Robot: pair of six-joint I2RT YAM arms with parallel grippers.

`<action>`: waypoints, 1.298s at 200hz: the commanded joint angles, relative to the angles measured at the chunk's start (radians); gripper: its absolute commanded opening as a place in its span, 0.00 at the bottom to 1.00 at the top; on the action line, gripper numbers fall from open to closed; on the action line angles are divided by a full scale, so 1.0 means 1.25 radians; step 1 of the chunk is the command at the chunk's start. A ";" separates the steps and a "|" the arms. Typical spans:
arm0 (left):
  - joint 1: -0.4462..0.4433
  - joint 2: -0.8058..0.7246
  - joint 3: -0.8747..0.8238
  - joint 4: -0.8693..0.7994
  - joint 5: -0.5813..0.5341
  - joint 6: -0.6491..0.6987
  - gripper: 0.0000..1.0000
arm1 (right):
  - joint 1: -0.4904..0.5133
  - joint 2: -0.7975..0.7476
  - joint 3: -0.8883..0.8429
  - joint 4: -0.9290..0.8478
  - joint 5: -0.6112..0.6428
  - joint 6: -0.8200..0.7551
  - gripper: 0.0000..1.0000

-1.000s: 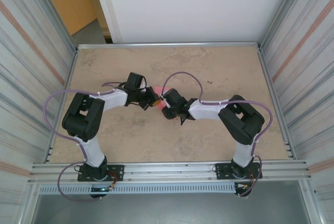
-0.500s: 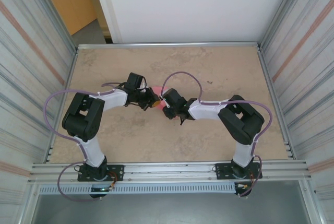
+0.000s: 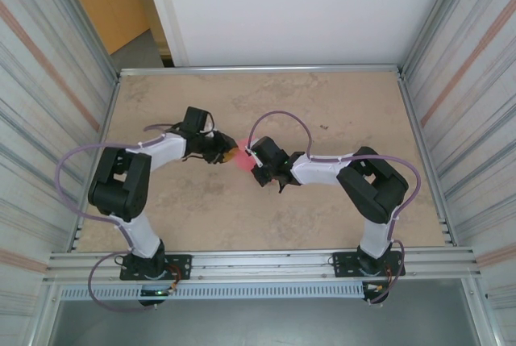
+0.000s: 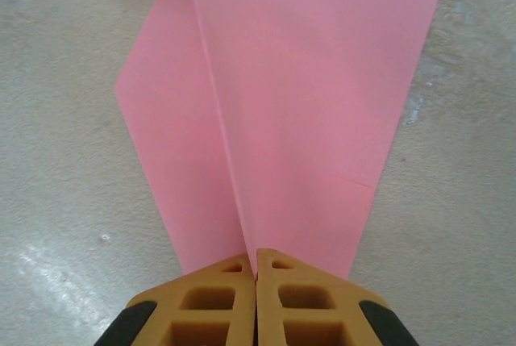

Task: Fold a paper plane with a square sheet of paper (pick it up from the middle)
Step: Fourth fold the wing at the center of the table.

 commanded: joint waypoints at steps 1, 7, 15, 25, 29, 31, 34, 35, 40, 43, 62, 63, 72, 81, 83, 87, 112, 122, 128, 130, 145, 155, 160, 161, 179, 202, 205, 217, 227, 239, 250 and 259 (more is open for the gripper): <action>0.029 -0.068 -0.017 -0.028 -0.003 0.032 0.30 | -0.007 -0.010 0.015 -0.006 -0.051 -0.013 0.07; 0.035 -0.078 -0.028 -0.023 -0.003 0.034 0.31 | -0.010 -0.012 0.015 -0.006 -0.065 -0.011 0.06; 0.042 -0.091 -0.043 -0.014 -0.006 0.035 0.32 | -0.017 -0.015 0.016 -0.008 -0.088 -0.006 0.06; 0.044 -0.106 -0.061 -0.003 -0.008 0.035 0.33 | -0.027 -0.017 0.017 -0.010 -0.118 0.003 0.05; 0.045 -0.110 -0.069 0.005 -0.008 0.034 0.34 | -0.032 -0.018 0.016 -0.012 -0.130 0.006 0.05; 0.044 -0.113 -0.074 0.009 -0.008 0.035 0.34 | -0.032 -0.019 0.016 -0.013 -0.136 0.010 0.05; 0.044 -0.117 -0.081 0.015 -0.008 0.035 0.34 | -0.037 -0.019 0.015 -0.014 -0.143 0.014 0.05; 0.045 -0.117 -0.082 0.017 -0.008 0.034 0.35 | -0.038 -0.019 0.015 -0.014 -0.148 0.015 0.05; 0.044 -0.123 -0.093 0.028 -0.008 0.032 0.35 | -0.044 -0.020 0.016 -0.015 -0.168 0.021 0.05; 0.044 -0.127 -0.102 0.035 -0.006 0.030 0.35 | -0.048 -0.020 0.017 -0.016 -0.181 0.026 0.05; 0.042 -0.150 -0.160 0.107 -0.001 0.009 0.37 | -0.072 -0.019 0.014 -0.016 -0.252 0.059 0.05; 0.042 -0.151 -0.163 0.111 -0.001 0.007 0.37 | -0.074 -0.018 0.014 -0.016 -0.256 0.061 0.05; 0.039 -0.159 -0.190 0.148 0.004 -0.002 0.39 | -0.085 -0.015 0.008 -0.009 -0.286 0.077 0.05; 0.033 -0.165 -0.209 0.174 0.004 -0.010 0.40 | -0.095 -0.012 0.000 0.002 -0.319 0.094 0.05; 0.031 -0.165 -0.211 0.180 0.004 -0.010 0.40 | -0.098 -0.011 -0.001 0.005 -0.326 0.098 0.05; 0.028 -0.165 -0.217 0.191 0.005 -0.010 0.41 | -0.105 -0.010 -0.002 0.008 -0.341 0.106 0.05; -0.008 -0.147 -0.231 0.238 0.013 -0.010 0.44 | -0.133 0.003 -0.006 0.023 -0.418 0.149 0.04; -0.021 -0.133 -0.231 0.258 0.017 -0.013 0.45 | -0.144 0.007 -0.009 0.030 -0.446 0.166 0.04; -0.028 -0.123 -0.229 0.270 0.019 -0.015 0.46 | -0.150 0.010 -0.011 0.035 -0.463 0.175 0.04; -0.031 -0.121 -0.229 0.275 0.021 -0.018 0.46 | -0.152 0.010 -0.012 0.036 -0.467 0.178 0.04; -0.046 -0.098 -0.219 0.297 0.025 -0.019 0.46 | -0.161 0.019 -0.012 0.042 -0.496 0.194 0.04; -0.052 -0.083 -0.210 0.299 0.023 -0.018 0.46 | -0.167 0.025 -0.012 0.044 -0.509 0.204 0.04; -0.055 -0.076 -0.206 0.299 0.021 -0.016 0.46 | -0.169 0.027 -0.013 0.045 -0.515 0.208 0.04; -0.055 -0.075 -0.206 0.299 0.021 -0.015 0.46 | -0.169 0.028 -0.014 0.045 -0.515 0.209 0.04; -0.062 -0.049 -0.193 0.303 0.025 -0.012 0.47 | -0.177 0.037 -0.015 0.050 -0.532 0.223 0.04; -0.069 -0.023 -0.177 0.314 0.033 -0.011 0.49 | -0.185 0.044 -0.020 0.054 -0.550 0.236 0.04; -0.069 -0.019 -0.173 0.313 0.034 -0.010 0.49 | -0.186 0.045 -0.019 0.054 -0.552 0.237 0.04; -0.074 -0.012 -0.161 0.304 0.032 -0.003 0.50 | -0.192 0.048 -0.022 0.059 -0.562 0.244 0.04; -0.078 -0.007 -0.150 0.291 0.030 0.006 0.51 | -0.197 0.052 -0.025 0.063 -0.572 0.254 0.05; -0.084 -0.001 -0.136 0.273 0.026 0.018 0.51 | -0.204 0.056 -0.030 0.073 -0.585 0.265 0.05; -0.087 0.003 -0.125 0.256 0.022 0.026 0.51 | -0.209 0.060 -0.033 0.078 -0.596 0.272 0.05; -0.089 0.007 -0.119 0.248 0.018 0.030 0.51 | -0.212 0.062 -0.035 0.082 -0.601 0.277 0.05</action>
